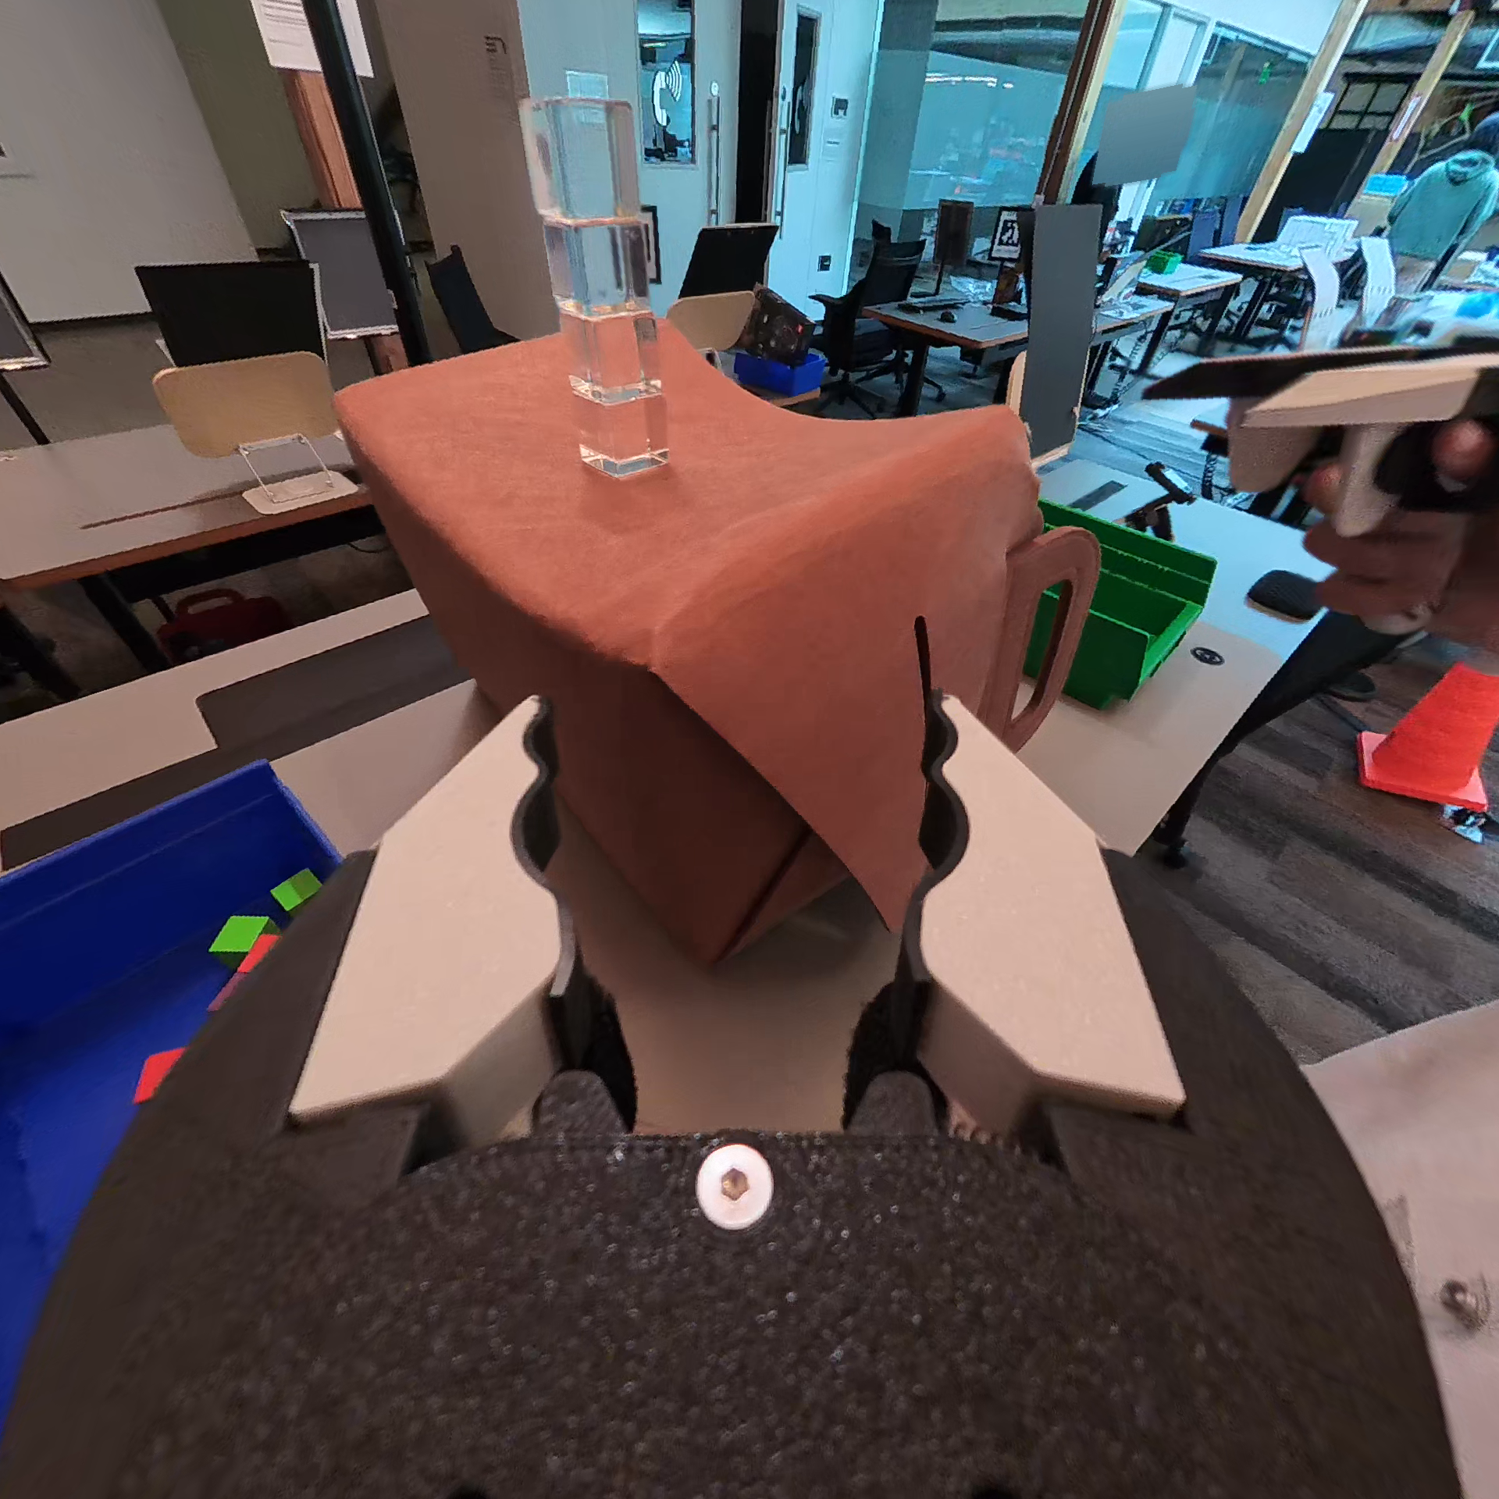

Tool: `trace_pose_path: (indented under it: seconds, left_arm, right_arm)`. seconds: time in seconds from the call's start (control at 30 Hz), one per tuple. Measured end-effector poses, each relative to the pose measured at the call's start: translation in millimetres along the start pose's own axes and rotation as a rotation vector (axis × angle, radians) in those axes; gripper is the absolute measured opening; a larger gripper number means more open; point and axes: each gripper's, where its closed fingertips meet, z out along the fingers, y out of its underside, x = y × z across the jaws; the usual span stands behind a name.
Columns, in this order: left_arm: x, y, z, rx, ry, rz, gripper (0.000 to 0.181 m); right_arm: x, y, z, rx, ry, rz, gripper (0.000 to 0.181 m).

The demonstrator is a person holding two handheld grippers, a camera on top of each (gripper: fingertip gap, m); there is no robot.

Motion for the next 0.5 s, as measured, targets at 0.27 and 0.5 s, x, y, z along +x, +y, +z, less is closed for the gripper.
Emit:
trace_pose_path:
  seconds: [0.27, 0.5]
  left_arm:
    - [25, -4, 12, 0.031, 0.034, 0.012, 0.091]
    - [32, -14, 19, 0.063, 0.048, -0.001, 0.091]
  right_arm:
    - [-10, 41, -28, -0.063, 0.049, -0.065, 0.088]
    - [-21, 51, -38, -0.028, 0.025, -0.023, 0.087]
